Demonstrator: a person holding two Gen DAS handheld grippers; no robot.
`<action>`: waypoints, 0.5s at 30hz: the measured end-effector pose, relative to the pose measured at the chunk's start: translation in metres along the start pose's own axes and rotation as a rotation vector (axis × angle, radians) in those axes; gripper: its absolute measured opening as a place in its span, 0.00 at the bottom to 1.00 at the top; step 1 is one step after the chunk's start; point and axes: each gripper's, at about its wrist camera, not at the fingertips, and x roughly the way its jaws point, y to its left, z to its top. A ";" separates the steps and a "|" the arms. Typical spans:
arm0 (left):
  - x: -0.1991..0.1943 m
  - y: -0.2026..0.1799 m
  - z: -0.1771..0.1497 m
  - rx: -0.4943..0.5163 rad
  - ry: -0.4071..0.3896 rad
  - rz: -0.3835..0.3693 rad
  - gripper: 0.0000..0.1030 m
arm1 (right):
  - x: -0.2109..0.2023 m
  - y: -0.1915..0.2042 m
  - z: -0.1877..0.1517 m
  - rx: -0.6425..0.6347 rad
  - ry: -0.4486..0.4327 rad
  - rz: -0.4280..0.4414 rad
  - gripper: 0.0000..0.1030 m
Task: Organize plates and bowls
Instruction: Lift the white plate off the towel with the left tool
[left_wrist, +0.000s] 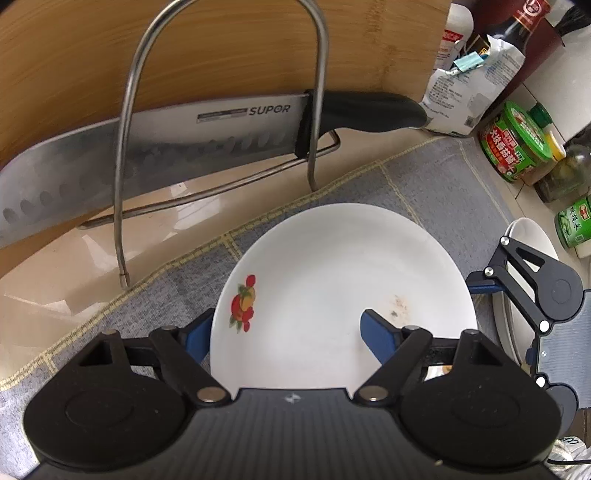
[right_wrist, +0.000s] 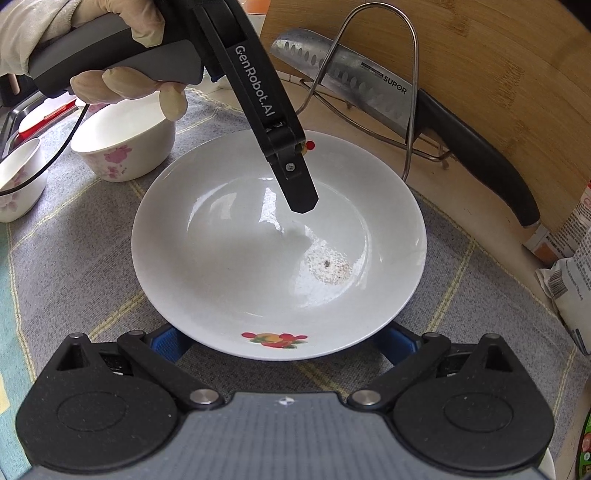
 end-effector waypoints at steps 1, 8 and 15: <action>0.000 -0.001 0.000 0.005 0.001 -0.005 0.79 | 0.000 0.000 0.001 -0.002 0.001 0.002 1.00; 0.000 -0.002 -0.001 0.015 0.002 -0.001 0.79 | 0.000 0.004 0.003 -0.022 -0.006 -0.004 1.00; 0.000 -0.004 -0.002 0.023 0.003 0.017 0.79 | -0.003 0.004 0.004 -0.013 -0.010 0.000 1.00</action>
